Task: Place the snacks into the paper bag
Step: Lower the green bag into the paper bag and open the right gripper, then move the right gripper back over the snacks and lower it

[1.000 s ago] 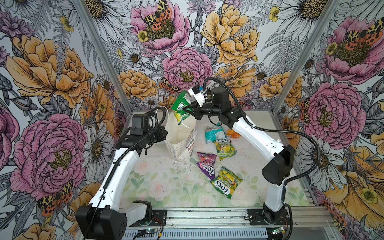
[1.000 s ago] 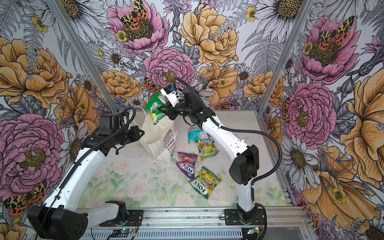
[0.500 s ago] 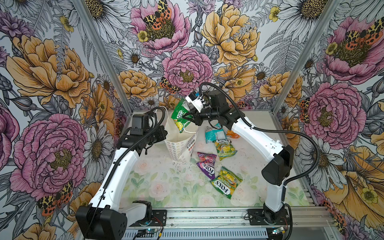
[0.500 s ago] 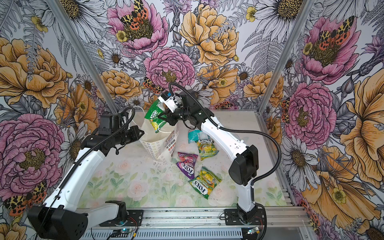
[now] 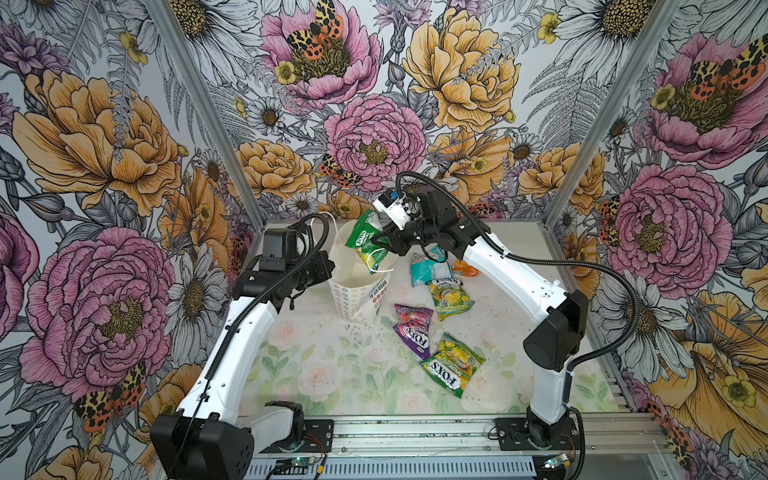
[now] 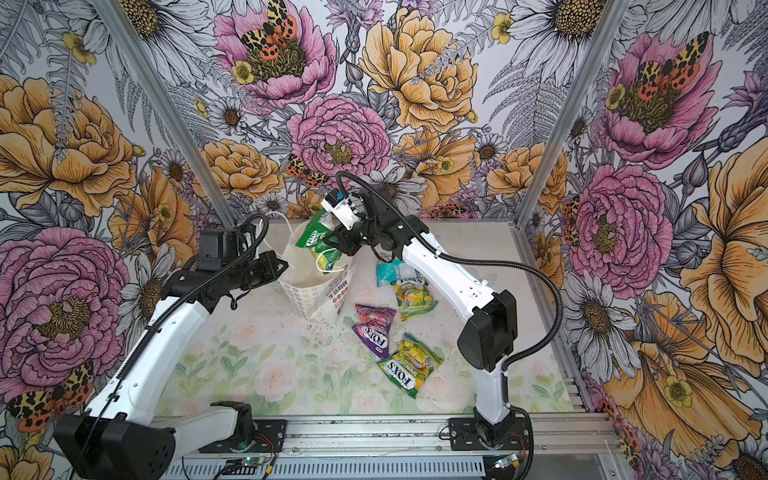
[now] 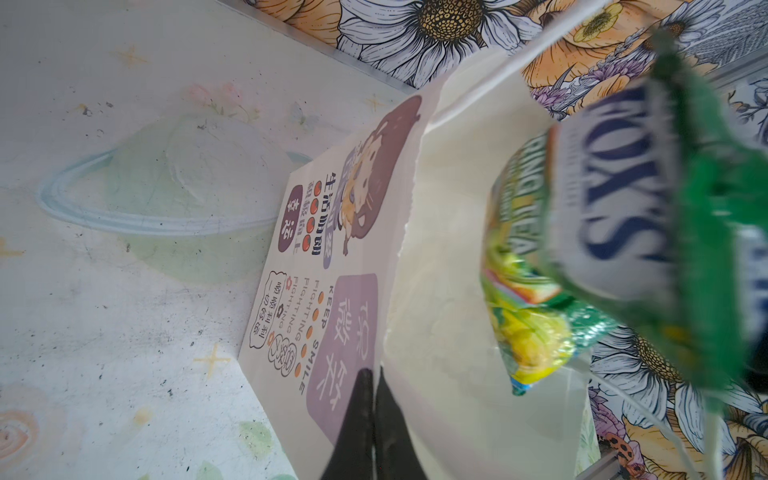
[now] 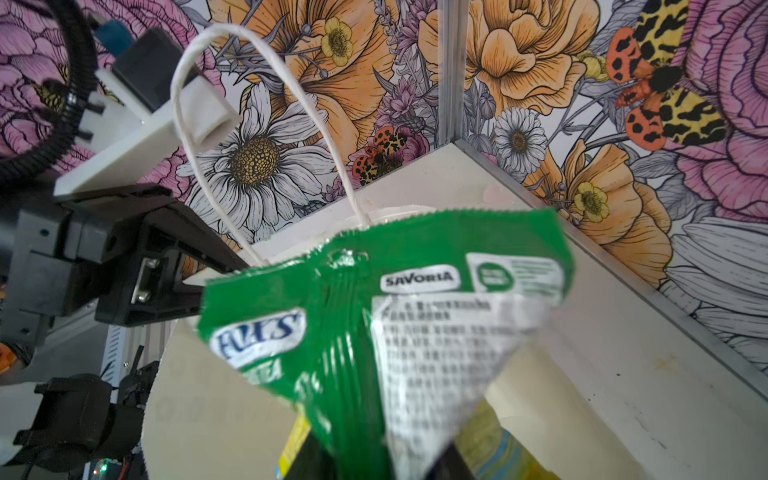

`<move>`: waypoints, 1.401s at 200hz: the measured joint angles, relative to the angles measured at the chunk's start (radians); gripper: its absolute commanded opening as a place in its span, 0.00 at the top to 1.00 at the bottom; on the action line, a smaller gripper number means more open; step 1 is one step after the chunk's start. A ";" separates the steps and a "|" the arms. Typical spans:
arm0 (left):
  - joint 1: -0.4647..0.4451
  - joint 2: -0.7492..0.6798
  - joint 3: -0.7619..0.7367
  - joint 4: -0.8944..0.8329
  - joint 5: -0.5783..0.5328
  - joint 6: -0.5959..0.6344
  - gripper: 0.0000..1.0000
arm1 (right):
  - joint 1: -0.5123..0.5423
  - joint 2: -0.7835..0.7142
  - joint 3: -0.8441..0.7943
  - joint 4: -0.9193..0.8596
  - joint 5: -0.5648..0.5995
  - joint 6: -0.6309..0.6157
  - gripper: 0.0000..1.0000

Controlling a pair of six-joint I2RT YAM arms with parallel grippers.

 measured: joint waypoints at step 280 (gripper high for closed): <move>0.003 0.024 0.000 0.016 -0.021 -0.016 1.00 | 0.002 -0.640 -0.744 -0.270 0.385 0.346 0.16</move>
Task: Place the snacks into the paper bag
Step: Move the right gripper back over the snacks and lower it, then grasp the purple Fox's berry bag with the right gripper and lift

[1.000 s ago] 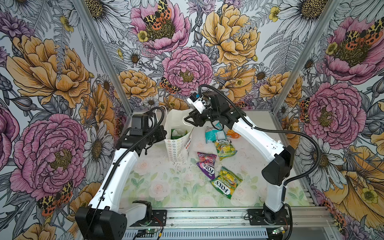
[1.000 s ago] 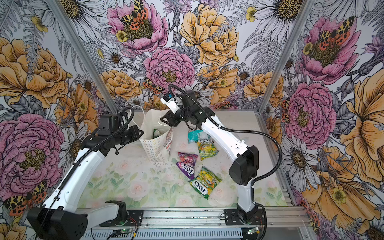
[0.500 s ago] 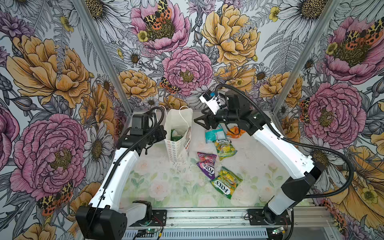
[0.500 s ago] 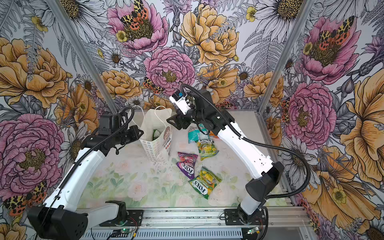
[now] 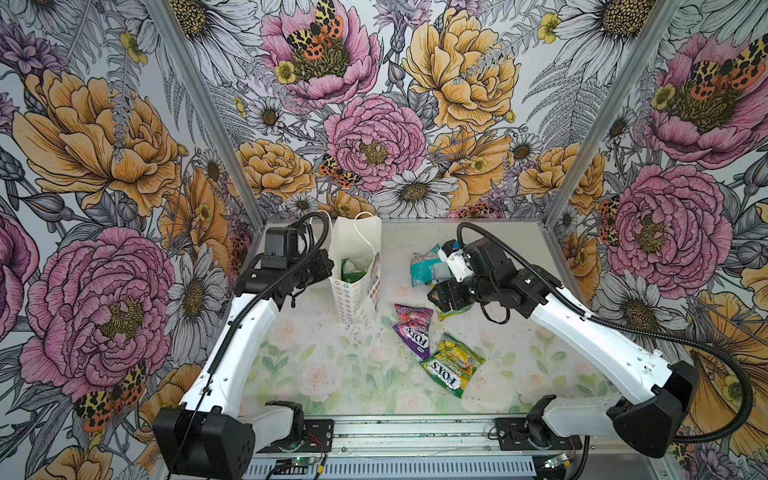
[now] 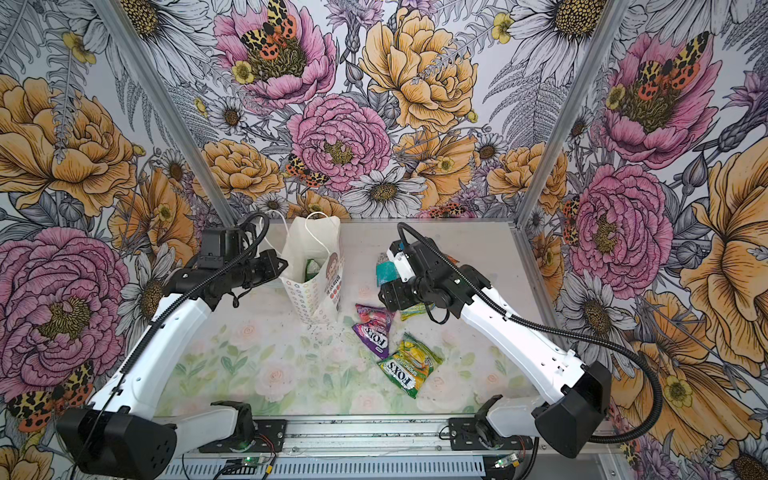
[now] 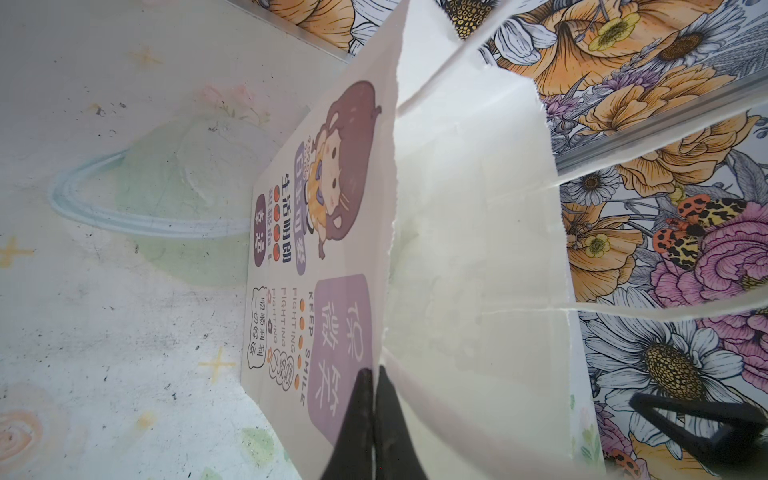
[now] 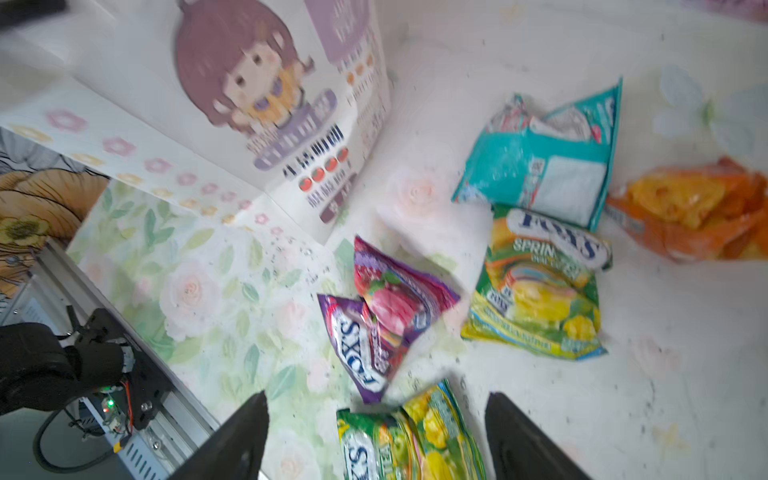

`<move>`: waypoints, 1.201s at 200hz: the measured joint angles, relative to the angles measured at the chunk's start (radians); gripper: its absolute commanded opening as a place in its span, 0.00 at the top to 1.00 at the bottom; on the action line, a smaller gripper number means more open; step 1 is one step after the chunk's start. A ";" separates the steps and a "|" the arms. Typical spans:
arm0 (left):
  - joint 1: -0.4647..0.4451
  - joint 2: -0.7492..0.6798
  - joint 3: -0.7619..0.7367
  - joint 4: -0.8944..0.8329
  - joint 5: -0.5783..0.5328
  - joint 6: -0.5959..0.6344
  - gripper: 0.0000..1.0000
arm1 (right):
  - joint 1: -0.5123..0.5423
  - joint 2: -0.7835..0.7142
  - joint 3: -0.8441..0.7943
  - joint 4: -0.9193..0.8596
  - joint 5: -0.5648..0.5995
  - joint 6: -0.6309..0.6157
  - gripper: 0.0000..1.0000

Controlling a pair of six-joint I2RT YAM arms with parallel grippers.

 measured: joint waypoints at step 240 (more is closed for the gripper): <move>0.017 0.000 0.000 -0.001 0.011 0.001 1.00 | 0.077 0.333 -0.253 0.420 -0.028 0.509 0.00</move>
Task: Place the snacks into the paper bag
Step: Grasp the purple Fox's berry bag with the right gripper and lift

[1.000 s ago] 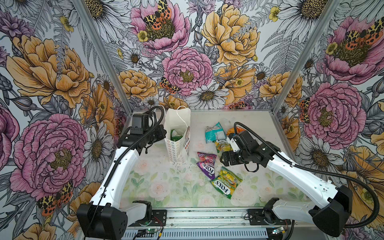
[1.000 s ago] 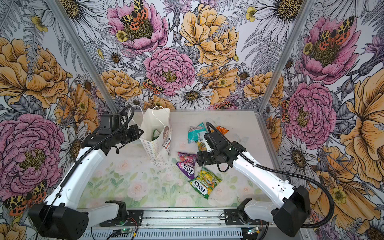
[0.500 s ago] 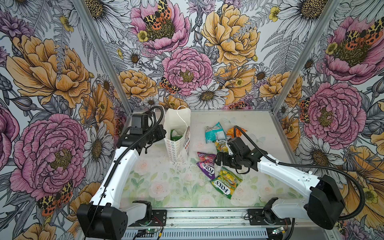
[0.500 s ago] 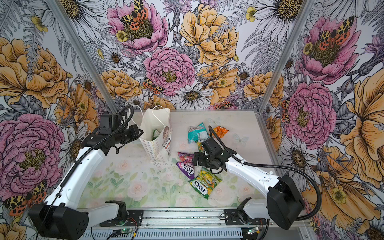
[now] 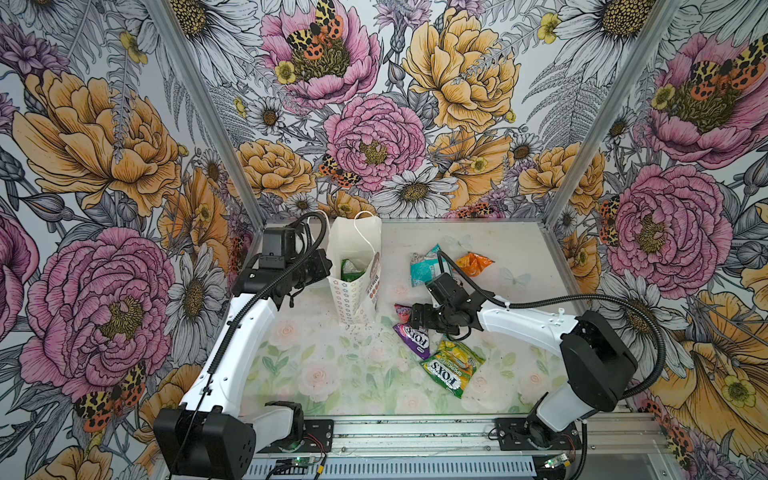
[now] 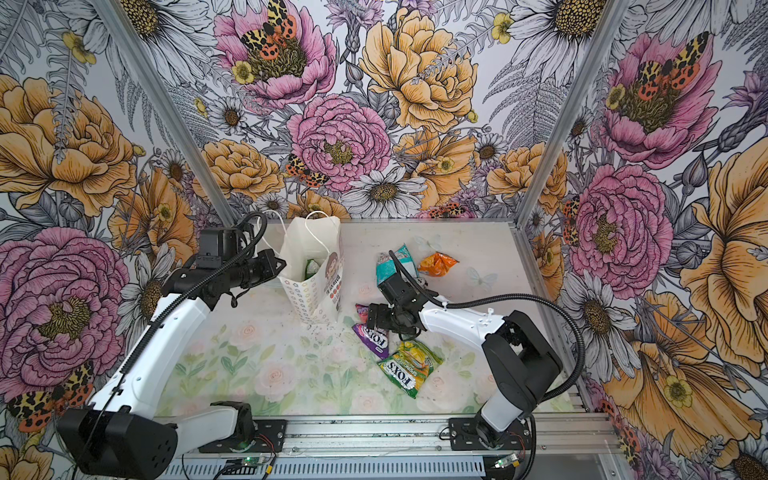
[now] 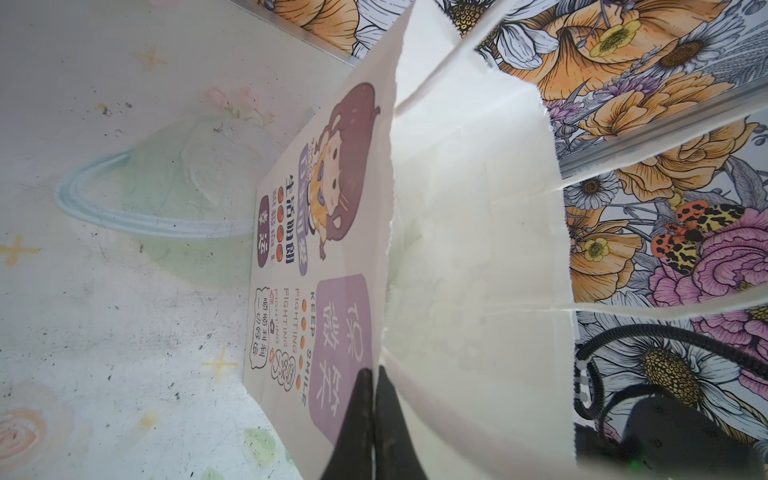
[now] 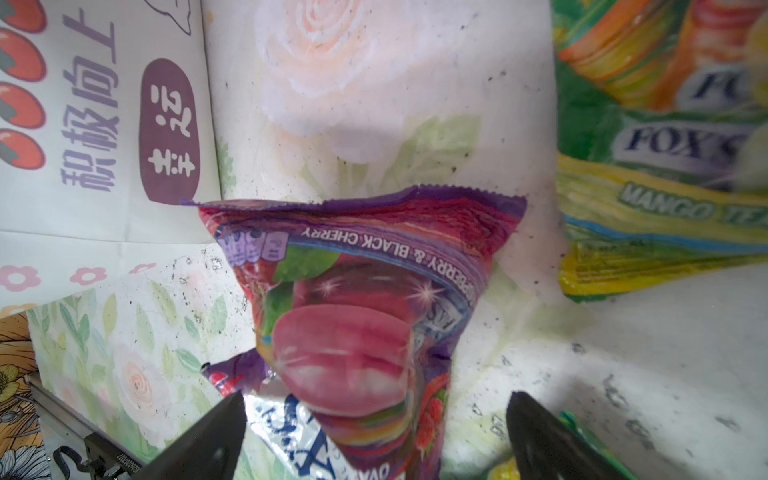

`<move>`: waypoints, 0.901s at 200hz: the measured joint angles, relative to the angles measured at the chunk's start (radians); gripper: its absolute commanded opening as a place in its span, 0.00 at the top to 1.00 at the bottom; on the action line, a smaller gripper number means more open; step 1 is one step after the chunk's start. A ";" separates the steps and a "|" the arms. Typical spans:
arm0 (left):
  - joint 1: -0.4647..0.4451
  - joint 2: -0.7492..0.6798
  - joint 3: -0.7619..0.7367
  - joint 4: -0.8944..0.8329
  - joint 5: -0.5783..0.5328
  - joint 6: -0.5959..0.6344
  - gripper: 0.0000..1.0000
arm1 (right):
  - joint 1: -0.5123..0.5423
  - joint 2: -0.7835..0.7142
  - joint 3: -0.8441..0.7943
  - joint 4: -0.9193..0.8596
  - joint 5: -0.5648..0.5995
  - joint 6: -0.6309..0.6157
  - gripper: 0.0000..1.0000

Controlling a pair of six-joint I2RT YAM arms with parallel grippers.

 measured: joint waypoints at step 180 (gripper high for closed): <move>0.000 0.000 0.000 0.000 0.003 0.000 1.00 | 0.041 0.127 0.066 0.032 0.060 -0.064 0.88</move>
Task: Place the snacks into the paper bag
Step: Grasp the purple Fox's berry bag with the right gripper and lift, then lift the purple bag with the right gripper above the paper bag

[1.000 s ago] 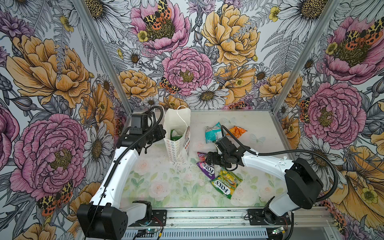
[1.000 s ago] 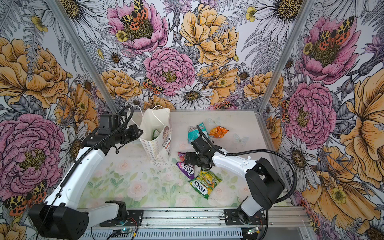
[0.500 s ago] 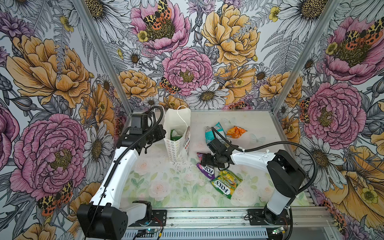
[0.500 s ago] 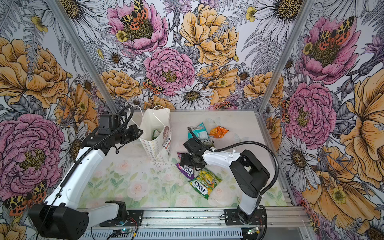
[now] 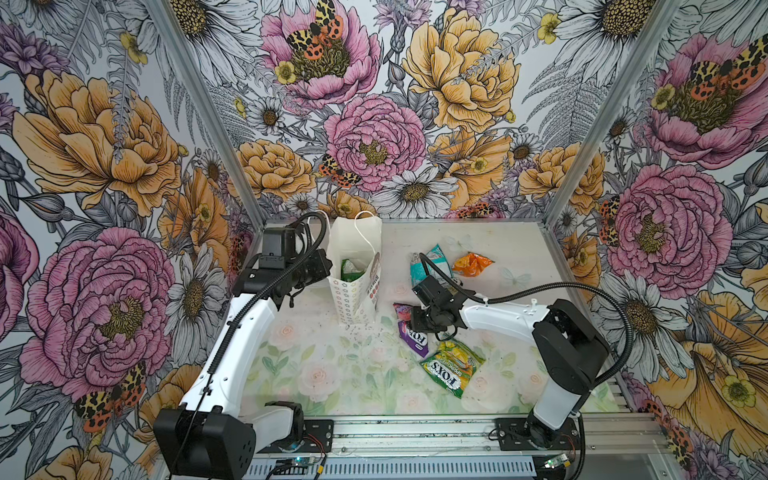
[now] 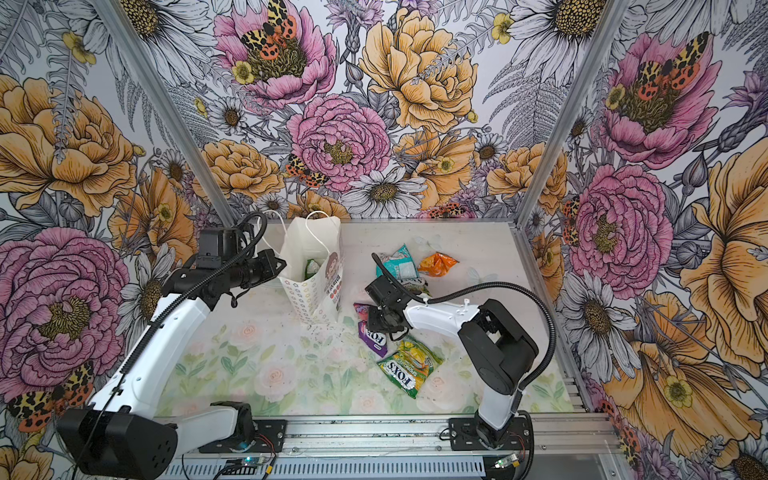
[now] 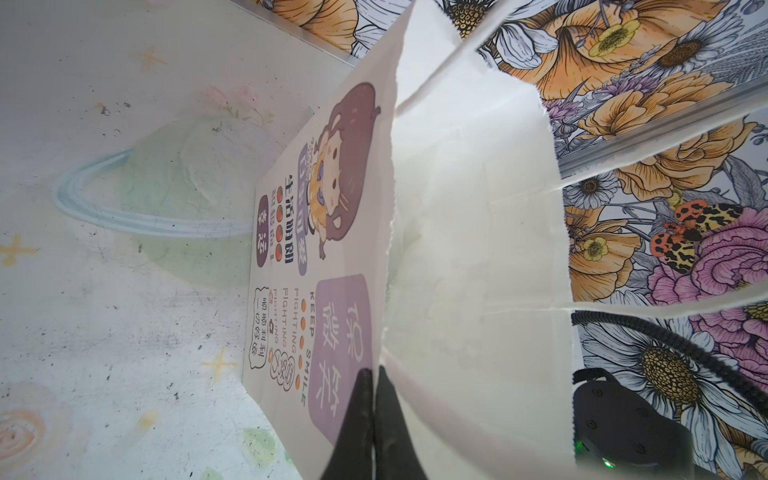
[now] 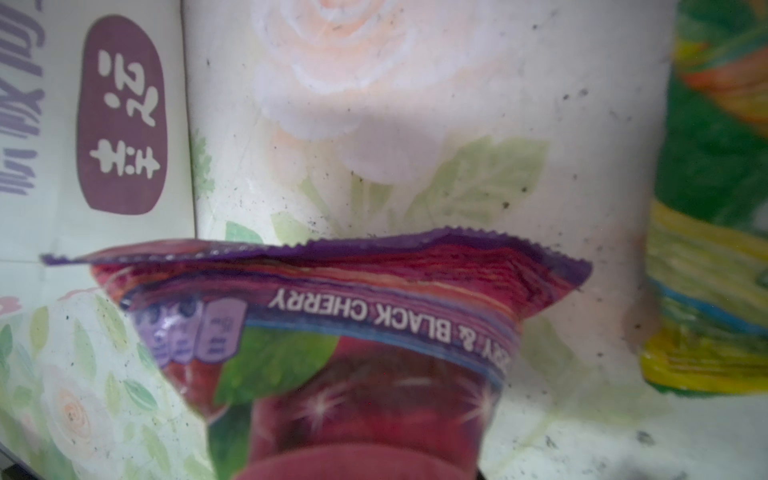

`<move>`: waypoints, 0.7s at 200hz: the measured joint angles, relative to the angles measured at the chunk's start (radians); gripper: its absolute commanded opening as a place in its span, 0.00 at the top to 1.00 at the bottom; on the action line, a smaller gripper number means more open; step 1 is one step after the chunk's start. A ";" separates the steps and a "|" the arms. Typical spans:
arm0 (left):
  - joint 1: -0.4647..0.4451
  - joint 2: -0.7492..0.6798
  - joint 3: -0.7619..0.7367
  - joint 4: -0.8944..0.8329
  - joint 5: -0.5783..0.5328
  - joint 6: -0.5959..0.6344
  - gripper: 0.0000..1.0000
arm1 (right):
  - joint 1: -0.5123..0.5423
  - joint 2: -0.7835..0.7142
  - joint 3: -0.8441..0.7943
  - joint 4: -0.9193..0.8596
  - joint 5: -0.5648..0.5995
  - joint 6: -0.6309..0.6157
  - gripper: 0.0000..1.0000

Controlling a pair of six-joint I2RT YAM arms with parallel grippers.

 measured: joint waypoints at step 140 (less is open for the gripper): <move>0.009 -0.002 0.000 -0.001 0.011 0.000 1.00 | -0.008 -0.136 0.317 -0.159 0.005 -0.220 1.00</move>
